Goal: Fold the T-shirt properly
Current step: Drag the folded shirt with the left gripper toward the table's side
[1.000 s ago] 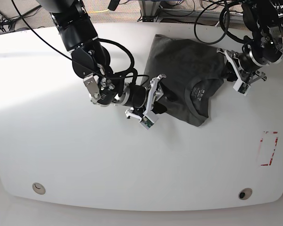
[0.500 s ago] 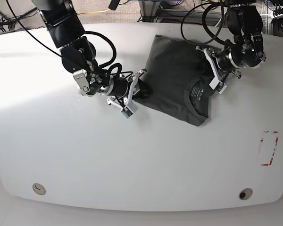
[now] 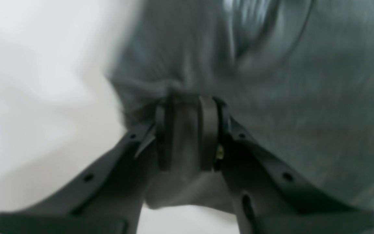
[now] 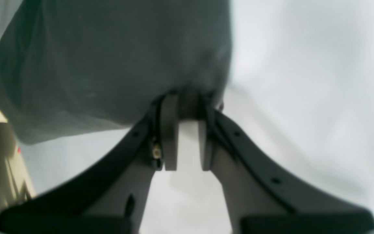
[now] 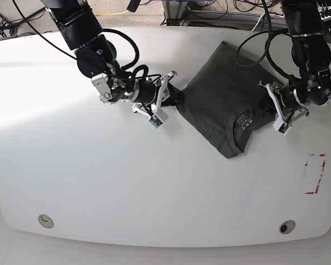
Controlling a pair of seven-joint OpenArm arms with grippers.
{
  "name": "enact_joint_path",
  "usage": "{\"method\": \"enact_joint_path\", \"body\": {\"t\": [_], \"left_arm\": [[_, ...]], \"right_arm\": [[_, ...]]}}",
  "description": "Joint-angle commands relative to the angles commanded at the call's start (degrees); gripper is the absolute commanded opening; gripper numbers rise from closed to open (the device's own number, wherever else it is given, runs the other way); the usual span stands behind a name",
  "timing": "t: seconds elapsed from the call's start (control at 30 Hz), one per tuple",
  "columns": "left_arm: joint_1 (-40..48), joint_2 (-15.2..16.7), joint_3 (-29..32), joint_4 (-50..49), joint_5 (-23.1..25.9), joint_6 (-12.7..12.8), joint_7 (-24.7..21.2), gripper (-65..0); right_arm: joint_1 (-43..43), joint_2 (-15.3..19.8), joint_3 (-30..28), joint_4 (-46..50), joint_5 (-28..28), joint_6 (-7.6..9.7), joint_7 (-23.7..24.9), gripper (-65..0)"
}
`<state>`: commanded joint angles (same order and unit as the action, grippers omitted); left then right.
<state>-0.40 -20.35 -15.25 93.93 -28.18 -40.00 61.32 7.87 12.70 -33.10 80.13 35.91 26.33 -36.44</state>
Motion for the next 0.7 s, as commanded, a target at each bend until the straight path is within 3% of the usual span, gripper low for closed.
{"method": "enact_joint_path", "body": {"t": [0.17,0.43,0.6,0.7], "left_arm": [[0.4,-0.1,-0.4,9.1,0.3,0.0,0.0,-53.6],[2.7,1.8,-3.0,11.9,0.4,0.0,0.0,-53.6],[5.4,3.3,-3.1,11.9,0.3,0.0,-0.4,-53.6],[5.6,5.9,-3.1,11.9,0.3,0.0,-0.4,-53.5]], "right_arm": [[0.3,-4.6,-5.0,-0.4,0.0,0.0,0.0,-55.0],[2.1,-10.1,-12.0,0.0,-2.7,0.0,-0.1,-55.2],[1.5,-9.6,-7.5,5.5,-2.7,0.53,-1.8,-55.3],[1.5,-7.7,-3.5,8.1,-2.7,0.53,-3.1,-55.3]]}}
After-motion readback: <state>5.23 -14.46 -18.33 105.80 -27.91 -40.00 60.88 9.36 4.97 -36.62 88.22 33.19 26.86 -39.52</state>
